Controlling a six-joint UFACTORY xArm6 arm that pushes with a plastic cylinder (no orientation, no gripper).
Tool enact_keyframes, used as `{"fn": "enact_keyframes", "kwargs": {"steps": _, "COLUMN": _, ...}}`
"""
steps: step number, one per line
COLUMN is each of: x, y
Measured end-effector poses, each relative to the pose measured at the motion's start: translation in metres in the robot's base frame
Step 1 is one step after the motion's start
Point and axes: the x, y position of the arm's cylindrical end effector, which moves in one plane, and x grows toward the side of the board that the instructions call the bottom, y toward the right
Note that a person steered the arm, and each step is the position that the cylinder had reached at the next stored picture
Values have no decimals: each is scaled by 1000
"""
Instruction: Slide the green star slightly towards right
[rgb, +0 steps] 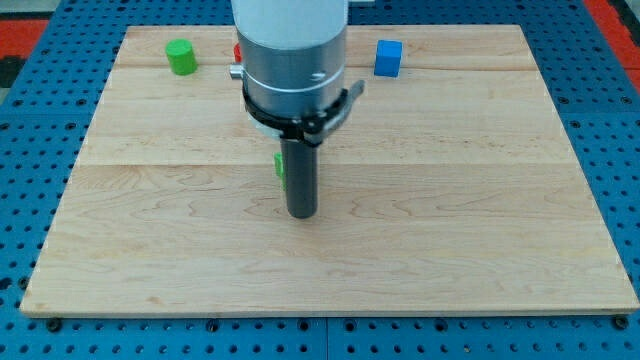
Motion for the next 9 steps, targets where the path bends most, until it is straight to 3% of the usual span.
{"fn": "enact_keyframes", "kwargs": {"steps": 3, "x": -5, "y": -38}}
{"fn": "enact_keyframes", "kwargs": {"steps": 9, "x": -36, "y": -35}}
